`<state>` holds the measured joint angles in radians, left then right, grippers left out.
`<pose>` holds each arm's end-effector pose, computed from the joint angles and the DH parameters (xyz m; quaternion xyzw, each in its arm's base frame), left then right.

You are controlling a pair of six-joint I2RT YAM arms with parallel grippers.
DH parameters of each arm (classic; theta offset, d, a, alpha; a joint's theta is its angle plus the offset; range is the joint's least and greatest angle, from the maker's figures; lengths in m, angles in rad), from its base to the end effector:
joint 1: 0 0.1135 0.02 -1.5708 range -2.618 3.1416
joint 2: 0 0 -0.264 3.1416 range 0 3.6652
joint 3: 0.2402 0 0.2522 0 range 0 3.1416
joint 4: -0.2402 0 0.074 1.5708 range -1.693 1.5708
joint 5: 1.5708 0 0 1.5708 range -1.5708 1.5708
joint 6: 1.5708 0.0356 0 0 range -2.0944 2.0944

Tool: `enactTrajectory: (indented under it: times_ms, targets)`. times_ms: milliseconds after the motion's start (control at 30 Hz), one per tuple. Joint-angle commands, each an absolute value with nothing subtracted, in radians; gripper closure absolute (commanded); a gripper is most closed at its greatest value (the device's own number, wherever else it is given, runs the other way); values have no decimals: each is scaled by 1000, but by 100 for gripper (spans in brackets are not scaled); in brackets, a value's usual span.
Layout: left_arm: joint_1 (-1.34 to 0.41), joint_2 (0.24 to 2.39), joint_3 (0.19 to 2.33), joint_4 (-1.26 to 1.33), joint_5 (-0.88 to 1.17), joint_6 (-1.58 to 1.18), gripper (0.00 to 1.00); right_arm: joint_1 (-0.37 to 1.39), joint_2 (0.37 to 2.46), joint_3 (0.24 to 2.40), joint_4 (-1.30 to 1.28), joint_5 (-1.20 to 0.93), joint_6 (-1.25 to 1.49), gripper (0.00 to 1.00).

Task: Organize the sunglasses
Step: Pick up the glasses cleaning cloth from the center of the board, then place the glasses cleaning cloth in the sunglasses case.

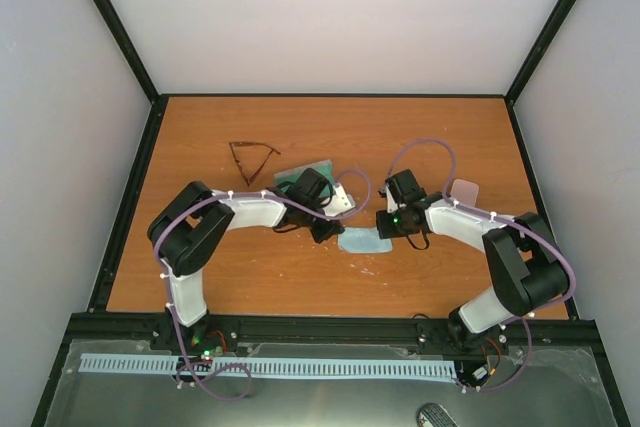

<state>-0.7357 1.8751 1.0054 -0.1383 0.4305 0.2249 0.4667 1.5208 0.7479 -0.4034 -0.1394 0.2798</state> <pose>0.2567 -0.2524 0.1269 0.4862 0.8049 -0.2671 0.2107 0.2354 0.1241 0.1482 -0.1049 0.9727 0.1349 0.1571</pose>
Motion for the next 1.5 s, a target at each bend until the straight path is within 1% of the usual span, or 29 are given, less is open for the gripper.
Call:
enactTrajectory:
  times_ms: [0,300,500,700,933,1200,1467]
  targets:
    - [-710,1806,1008,-153,436,226,99,482,1520,778,-374,-162,276,97]
    - [-660,1750,938,-142,398,249,99,517,1588,854,-345,-151,276,97]
    - [-619,1706,905,-133,379,258,99,545,1672,956,-339,-151,265,97]
    - [-527,1665,888,-138,385,281,99,572,1765,1053,-336,-154,259,97]
    - [-481,1623,864,-135,382,290,100,593,1834,1151,-324,-145,255,97]
    - [-408,1616,855,-124,378,303,99,597,1933,1285,-335,-144,234,97]
    - [-357,1626,871,-119,378,316,99,598,2000,1366,-346,-143,220,97]
